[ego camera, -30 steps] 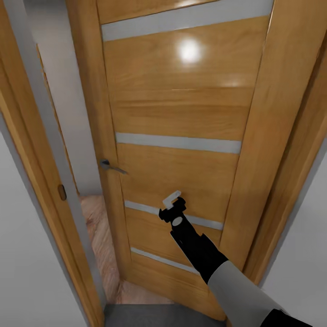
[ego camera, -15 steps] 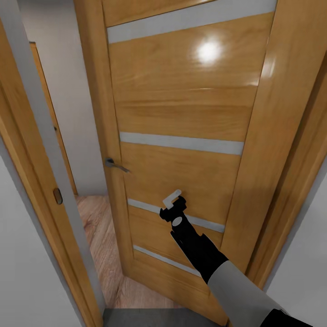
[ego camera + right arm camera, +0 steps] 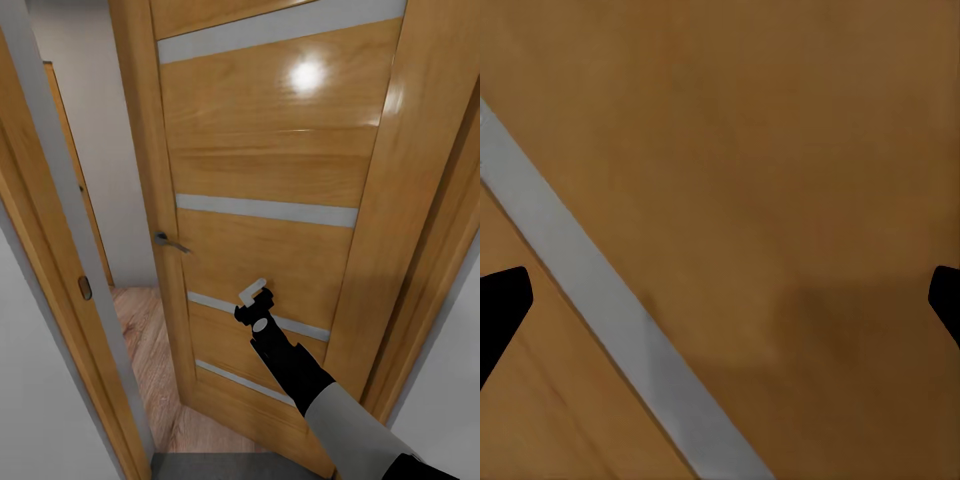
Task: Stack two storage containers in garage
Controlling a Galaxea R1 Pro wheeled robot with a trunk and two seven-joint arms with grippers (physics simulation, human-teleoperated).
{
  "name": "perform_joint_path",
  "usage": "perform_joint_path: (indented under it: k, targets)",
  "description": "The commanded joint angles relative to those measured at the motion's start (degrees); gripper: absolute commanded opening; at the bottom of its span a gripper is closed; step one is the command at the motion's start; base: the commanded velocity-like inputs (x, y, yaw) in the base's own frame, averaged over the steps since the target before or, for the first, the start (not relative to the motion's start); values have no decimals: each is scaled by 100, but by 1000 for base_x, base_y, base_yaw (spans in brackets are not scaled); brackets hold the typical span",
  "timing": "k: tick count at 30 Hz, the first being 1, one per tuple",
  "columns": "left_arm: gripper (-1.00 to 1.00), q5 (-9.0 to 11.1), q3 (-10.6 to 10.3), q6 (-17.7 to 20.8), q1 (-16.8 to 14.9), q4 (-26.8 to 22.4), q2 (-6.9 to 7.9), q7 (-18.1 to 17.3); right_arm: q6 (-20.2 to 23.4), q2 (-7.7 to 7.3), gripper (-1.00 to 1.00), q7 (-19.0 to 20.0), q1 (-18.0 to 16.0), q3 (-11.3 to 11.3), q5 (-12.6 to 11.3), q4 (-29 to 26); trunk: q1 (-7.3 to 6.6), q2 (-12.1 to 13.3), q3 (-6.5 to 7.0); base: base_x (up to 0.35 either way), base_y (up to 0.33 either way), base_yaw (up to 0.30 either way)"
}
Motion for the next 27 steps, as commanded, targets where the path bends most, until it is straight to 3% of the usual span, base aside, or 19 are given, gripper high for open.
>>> perform_joint_path:
  k: [1,27]
  targets:
    - [100,49,10,-2,0,-4,2,3,29,0,100,-58,-6,-6,85,-3,0,-3,-5,214,0,0]
    - [100,49,10,-3,0,-4,-1,10,21,0,100,-153,-6,-32,45,10,0,-3,-5,303,0,0]
